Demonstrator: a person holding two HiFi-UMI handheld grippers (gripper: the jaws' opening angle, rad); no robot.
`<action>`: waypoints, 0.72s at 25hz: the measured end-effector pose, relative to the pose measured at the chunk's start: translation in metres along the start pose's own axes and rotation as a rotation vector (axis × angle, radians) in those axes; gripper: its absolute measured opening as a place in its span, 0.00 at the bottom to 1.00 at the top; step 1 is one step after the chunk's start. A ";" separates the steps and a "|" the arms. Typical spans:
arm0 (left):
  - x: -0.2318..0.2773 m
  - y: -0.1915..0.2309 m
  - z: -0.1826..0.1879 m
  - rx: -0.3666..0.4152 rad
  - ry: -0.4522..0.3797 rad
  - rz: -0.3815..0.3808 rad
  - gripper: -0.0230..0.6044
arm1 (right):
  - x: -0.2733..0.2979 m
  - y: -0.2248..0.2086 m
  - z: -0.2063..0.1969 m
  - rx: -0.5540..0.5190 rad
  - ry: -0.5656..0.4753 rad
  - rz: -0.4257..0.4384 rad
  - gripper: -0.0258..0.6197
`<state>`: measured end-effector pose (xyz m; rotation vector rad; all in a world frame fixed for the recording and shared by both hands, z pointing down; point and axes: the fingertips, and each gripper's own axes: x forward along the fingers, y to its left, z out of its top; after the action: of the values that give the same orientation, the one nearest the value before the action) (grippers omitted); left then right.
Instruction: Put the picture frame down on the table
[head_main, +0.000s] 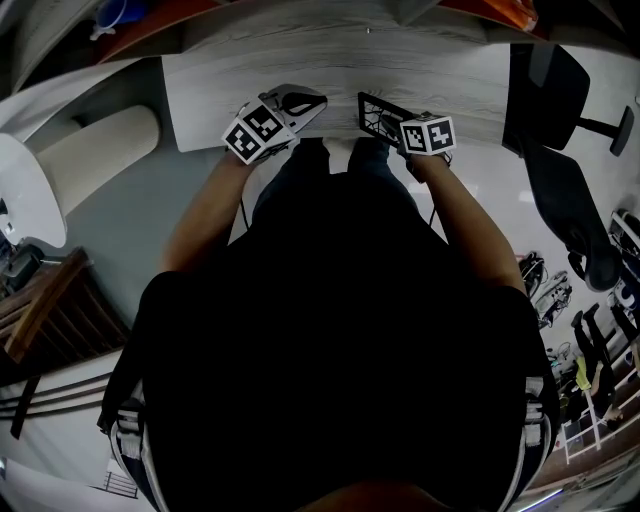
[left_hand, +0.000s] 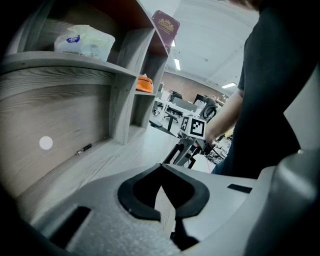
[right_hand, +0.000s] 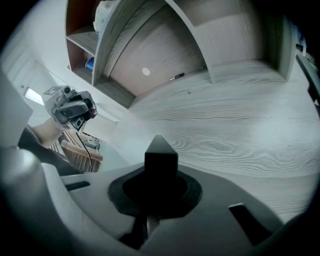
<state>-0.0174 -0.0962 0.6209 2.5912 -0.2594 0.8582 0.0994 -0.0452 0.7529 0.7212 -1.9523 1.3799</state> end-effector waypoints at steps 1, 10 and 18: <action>0.000 0.000 -0.001 0.000 0.003 -0.001 0.07 | 0.000 -0.001 0.000 0.003 0.003 -0.001 0.07; 0.001 0.003 -0.008 -0.024 0.007 0.005 0.07 | 0.001 -0.013 0.004 0.052 0.018 -0.013 0.07; 0.005 0.002 -0.016 -0.043 0.020 -0.006 0.07 | 0.001 -0.030 0.013 0.099 0.000 -0.053 0.10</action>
<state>-0.0225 -0.0913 0.6366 2.5409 -0.2619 0.8660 0.1181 -0.0669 0.7685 0.8129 -1.8621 1.4521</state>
